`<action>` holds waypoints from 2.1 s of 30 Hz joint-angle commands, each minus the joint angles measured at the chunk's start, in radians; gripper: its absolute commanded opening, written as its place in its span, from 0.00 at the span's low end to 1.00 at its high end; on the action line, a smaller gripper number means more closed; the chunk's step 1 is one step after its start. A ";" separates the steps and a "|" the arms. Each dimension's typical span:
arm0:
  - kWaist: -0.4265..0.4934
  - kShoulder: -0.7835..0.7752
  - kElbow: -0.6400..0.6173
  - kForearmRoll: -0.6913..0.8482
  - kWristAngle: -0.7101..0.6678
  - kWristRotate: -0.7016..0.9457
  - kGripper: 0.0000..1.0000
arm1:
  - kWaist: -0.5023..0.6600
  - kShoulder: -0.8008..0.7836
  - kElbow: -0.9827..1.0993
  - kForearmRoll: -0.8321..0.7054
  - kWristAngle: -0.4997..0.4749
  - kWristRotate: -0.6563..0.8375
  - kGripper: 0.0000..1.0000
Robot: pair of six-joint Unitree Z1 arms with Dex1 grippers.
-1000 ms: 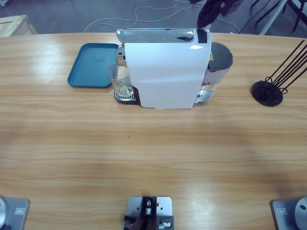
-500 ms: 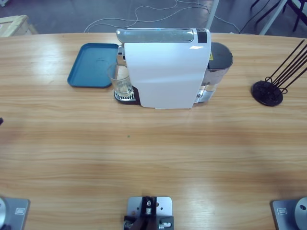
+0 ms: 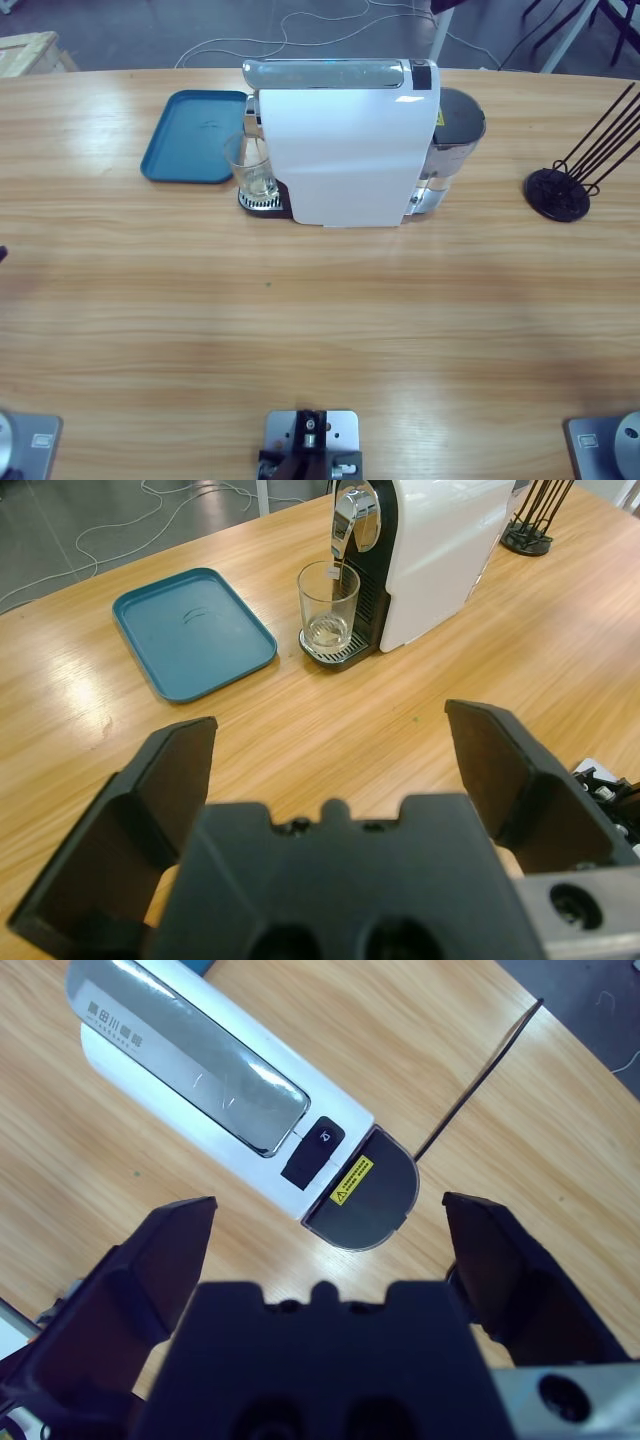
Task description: Pour coffee
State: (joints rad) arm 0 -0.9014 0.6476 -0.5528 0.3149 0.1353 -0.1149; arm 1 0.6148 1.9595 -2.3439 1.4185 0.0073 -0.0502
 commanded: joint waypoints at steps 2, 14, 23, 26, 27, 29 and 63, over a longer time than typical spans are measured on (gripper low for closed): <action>-0.002 0.031 0.034 -0.010 -0.009 0.011 0.98 | -0.007 0.003 0.043 0.010 0.019 0.012 1.00; -0.002 0.046 0.031 -0.010 -0.010 0.011 0.98 | -0.012 -0.001 0.061 0.010 0.017 0.007 1.00; -0.002 0.053 0.030 -0.010 -0.011 0.011 0.98 | -0.018 -0.005 0.067 0.011 0.017 0.001 1.00; -0.002 0.053 0.030 -0.010 -0.009 0.011 0.98 | -0.020 -0.015 0.085 0.011 0.018 0.001 1.00; -0.002 0.053 0.030 -0.010 -0.009 0.011 0.98 | -0.020 -0.017 0.090 0.011 0.019 0.000 1.00; -0.002 0.053 0.030 -0.010 -0.010 0.011 0.98 | -0.021 -0.021 0.095 0.011 0.019 0.000 1.00; -0.002 0.061 0.027 -0.010 -0.009 0.011 0.97 | -0.033 -0.031 0.112 0.011 0.036 -0.010 1.00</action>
State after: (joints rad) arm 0 -0.9014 0.6874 -0.5528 0.3149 0.1346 -0.1149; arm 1 0.5906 1.9426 -2.2658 1.4190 0.0284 -0.0516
